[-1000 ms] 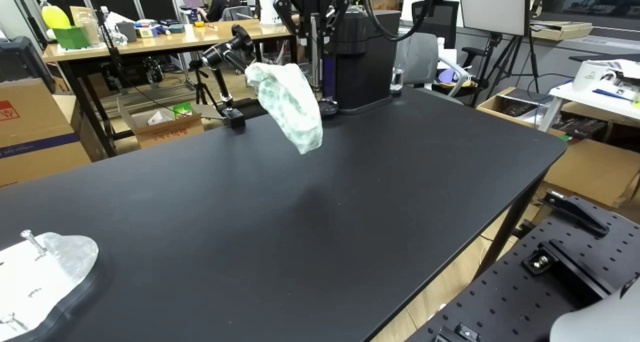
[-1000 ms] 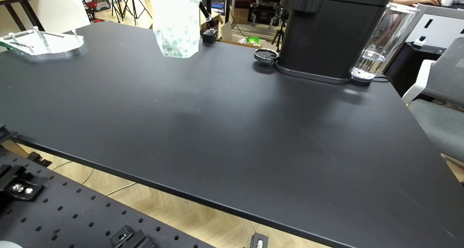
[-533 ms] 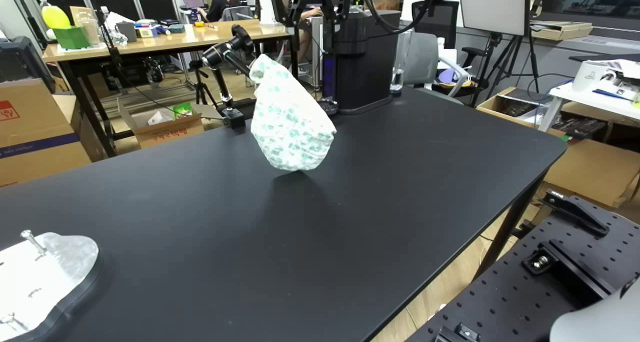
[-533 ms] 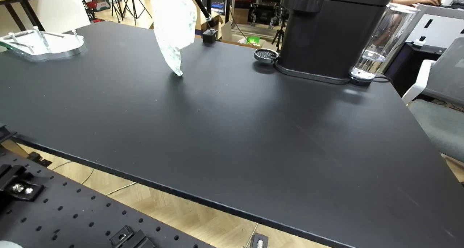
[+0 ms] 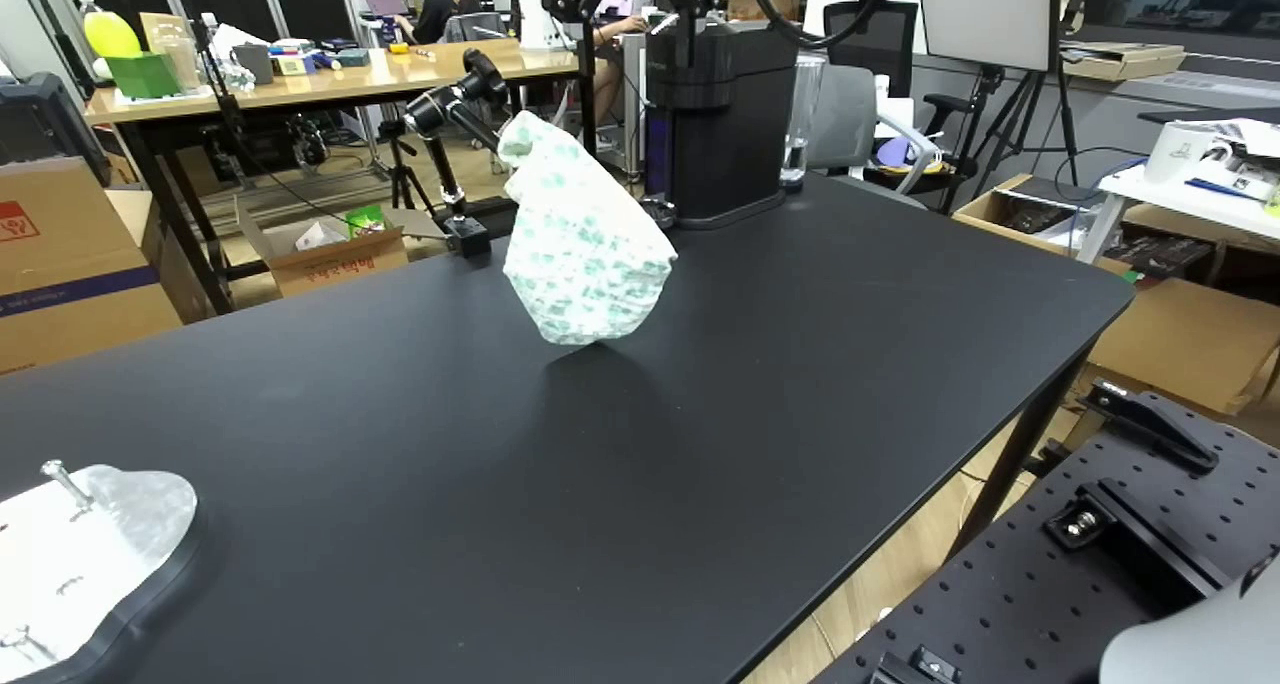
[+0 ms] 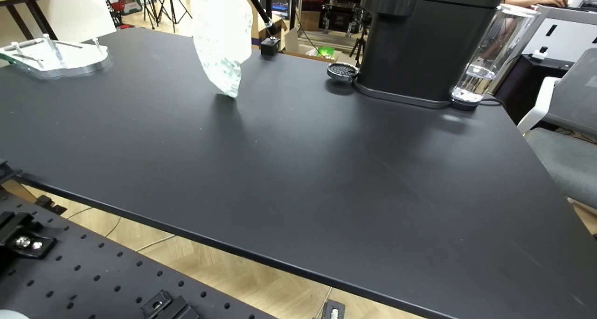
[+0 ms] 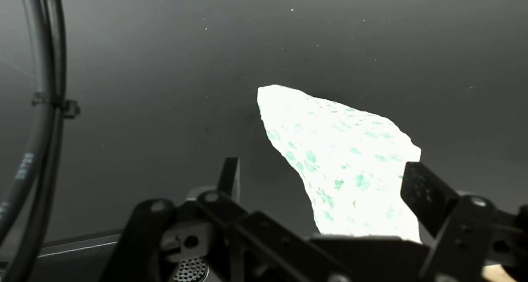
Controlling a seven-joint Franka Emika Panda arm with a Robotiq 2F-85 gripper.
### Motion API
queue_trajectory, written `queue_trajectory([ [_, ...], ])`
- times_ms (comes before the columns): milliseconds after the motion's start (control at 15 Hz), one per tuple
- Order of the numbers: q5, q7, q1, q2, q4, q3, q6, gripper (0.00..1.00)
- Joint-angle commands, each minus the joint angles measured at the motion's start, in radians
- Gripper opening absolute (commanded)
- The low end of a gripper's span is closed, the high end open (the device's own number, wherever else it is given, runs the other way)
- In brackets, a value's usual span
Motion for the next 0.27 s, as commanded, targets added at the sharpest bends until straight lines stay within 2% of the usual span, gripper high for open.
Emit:
queue_trajectory([
  [0,0.0,-0.001,-0.004,-0.004,-0.002,0.004,-0.003,1.0],
  [200,0.0,-0.001,-0.004,-0.006,-0.006,0.004,-0.003,1.0],
])
